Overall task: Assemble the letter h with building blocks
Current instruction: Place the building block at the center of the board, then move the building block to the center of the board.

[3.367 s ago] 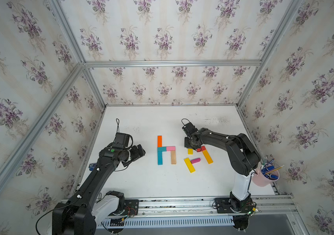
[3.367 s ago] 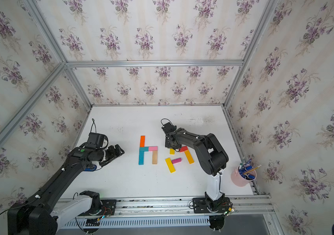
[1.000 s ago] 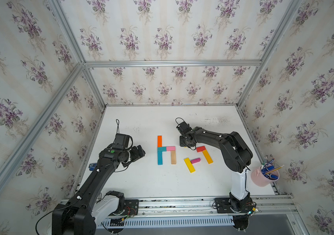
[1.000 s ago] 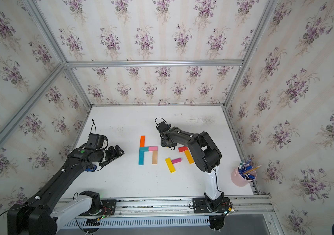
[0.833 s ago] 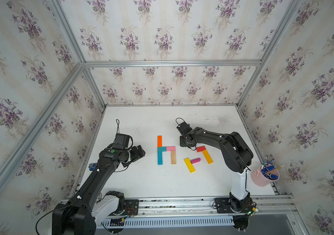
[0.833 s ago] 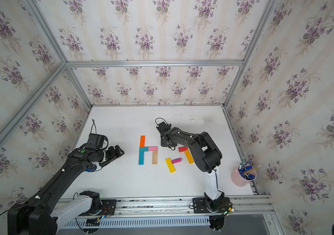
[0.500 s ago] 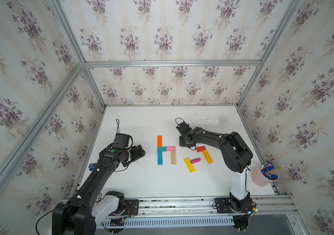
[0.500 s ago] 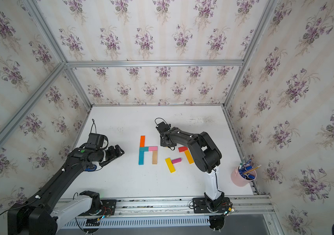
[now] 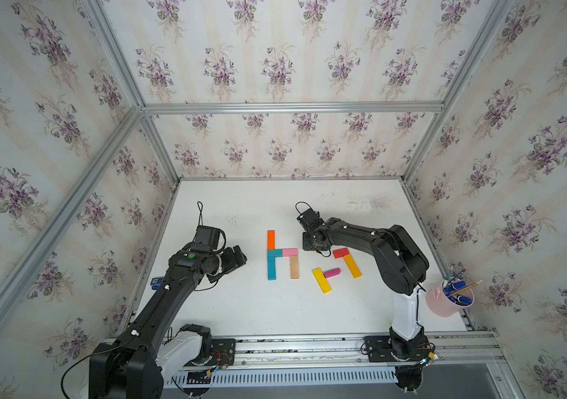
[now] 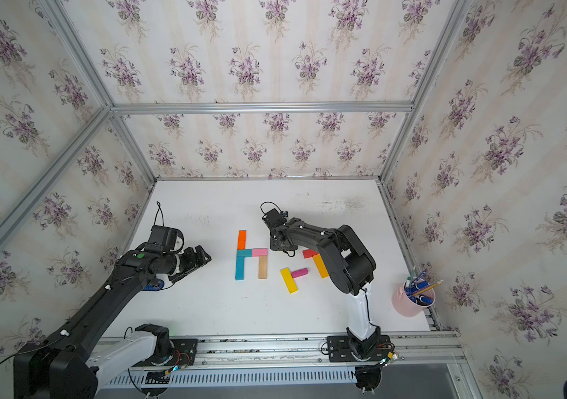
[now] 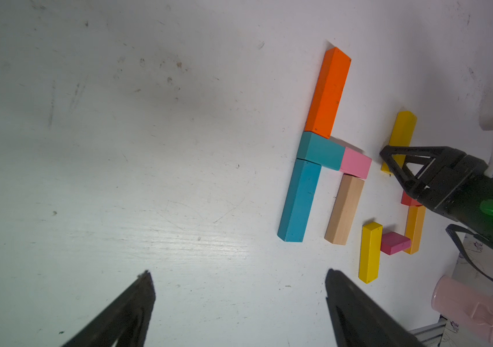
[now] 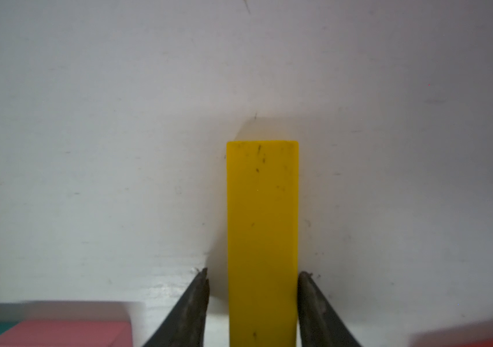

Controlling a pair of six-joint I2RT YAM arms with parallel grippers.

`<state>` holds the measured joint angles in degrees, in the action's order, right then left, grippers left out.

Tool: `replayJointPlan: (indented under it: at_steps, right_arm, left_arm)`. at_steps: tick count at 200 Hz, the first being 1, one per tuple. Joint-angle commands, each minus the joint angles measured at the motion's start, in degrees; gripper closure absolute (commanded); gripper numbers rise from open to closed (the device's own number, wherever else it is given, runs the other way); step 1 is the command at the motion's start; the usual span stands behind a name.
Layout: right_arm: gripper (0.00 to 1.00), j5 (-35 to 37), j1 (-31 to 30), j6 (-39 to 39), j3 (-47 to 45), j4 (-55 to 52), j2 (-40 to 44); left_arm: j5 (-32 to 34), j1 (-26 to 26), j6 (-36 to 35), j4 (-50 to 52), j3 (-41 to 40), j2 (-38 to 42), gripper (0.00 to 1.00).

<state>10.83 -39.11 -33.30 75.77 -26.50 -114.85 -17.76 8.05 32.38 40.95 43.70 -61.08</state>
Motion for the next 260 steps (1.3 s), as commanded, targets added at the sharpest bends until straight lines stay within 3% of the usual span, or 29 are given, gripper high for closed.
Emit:
replayJointPlan:
  at_steps: [1,42,76,107,174,244,260]
  right_arm:
    - [0.45,-1.3,0.0,-0.4,1.0,-4.2,0.2]
    - [0.38,2.0,-1.8,-0.3,1.8,-7.3,7.7]
    - [0.33,4.8,-2.1,-3.0,-7.0,-8.2,18.2]
    - [0.41,3.4,-2.1,-4.9,-16.7,-5.9,25.0]
    - [0.63,0.3,-2.8,-8.0,-27.4,-3.6,27.4]
    - [0.64,1.9,-9.2,-15.1,-33.4,-9.5,32.7]
    - [0.57,2.9,-10.5,-15.8,-33.2,-11.1,34.2]
  left_arm:
    - [0.4,0.0,-0.8,-0.1,0.4,0.1,0.09]
    - [0.0,-0.1,-0.8,1.1,1.6,1.2,0.09]
    - [-0.1,-0.1,-0.9,1.6,1.6,2.5,0.09]
    - [-0.5,-0.1,-0.8,1.0,0.9,2.4,0.09]
    - [-0.5,0.0,-0.5,0.3,-0.6,2.9,0.09]
    - [-0.5,-0.1,-0.7,-0.1,-0.3,1.8,0.09]
    - [-0.4,-0.1,-0.8,0.0,-0.5,2.0,0.09]
